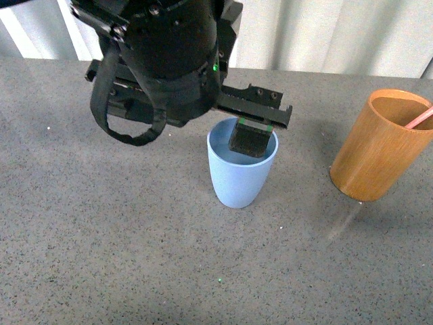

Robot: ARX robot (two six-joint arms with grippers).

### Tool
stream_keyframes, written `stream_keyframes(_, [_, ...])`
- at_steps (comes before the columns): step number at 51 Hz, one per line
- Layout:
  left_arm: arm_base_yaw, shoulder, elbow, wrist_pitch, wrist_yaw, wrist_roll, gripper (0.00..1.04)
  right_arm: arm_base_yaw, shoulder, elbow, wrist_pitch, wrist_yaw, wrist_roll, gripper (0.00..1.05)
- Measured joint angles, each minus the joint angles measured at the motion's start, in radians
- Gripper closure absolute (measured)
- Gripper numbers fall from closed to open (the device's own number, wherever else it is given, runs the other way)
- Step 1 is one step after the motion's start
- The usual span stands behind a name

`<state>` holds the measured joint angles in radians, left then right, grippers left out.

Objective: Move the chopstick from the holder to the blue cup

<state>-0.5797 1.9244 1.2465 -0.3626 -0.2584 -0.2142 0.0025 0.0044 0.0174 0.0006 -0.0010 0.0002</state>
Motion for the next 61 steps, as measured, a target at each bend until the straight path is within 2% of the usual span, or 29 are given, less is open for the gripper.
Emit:
stream_keyframes(4, [0.012, -0.017, 0.0, -0.005, 0.002, 0.003, 0.05, 0.0, 0.0, 0.0, 0.0, 0.0, 0.0, 0.1])
stream_keyframes(14, [0.069, -0.098, -0.01, 0.027, -0.015, 0.012, 0.07, 0.0, 0.0, 0.0, 0.0, 0.0, 0.0, 0.1])
stream_keyframes(18, [0.115, -0.169, -0.054, 0.147, -0.042, 0.006, 0.07, 0.0, 0.0, 0.0, 0.0, 0.0, 0.0, 0.1])
stream_keyframes(25, [0.246, -0.345, -0.227, 0.554, -0.118, 0.042, 0.07, 0.0, 0.0, 0.0, 0.0, 0.0, 0.0, 0.1])
stream_keyframes(34, [0.271, -0.363, -0.269, 0.624, -0.117, 0.09, 0.08, 0.0, 0.0, 0.0, 0.0, 0.0, 0.0, 0.1])
stream_keyframes(39, [0.284, -0.377, -0.407, 0.935, -0.018, 0.153, 0.23, 0.0, 0.0, 0.0, 0.0, 0.0, 0.0, 0.1])
stream_keyframes(43, [0.304, -0.423, -0.526, 1.102, 0.014, 0.179, 0.36, 0.0, 0.0, 0.0, 0.0, 0.0, 0.0, 0.1])
stream_keyframes(49, [0.349, -0.515, -0.658, 1.192, 0.037, 0.193, 0.54, 0.0, 0.0, 0.0, 0.0, 0.0, 0.0, 0.1])
stream_keyframes(61, [0.415, -0.649, -0.855, 1.235, 0.095, 0.2, 0.9, 0.0, 0.0, 0.0, 0.0, 0.0, 0.0, 0.1])
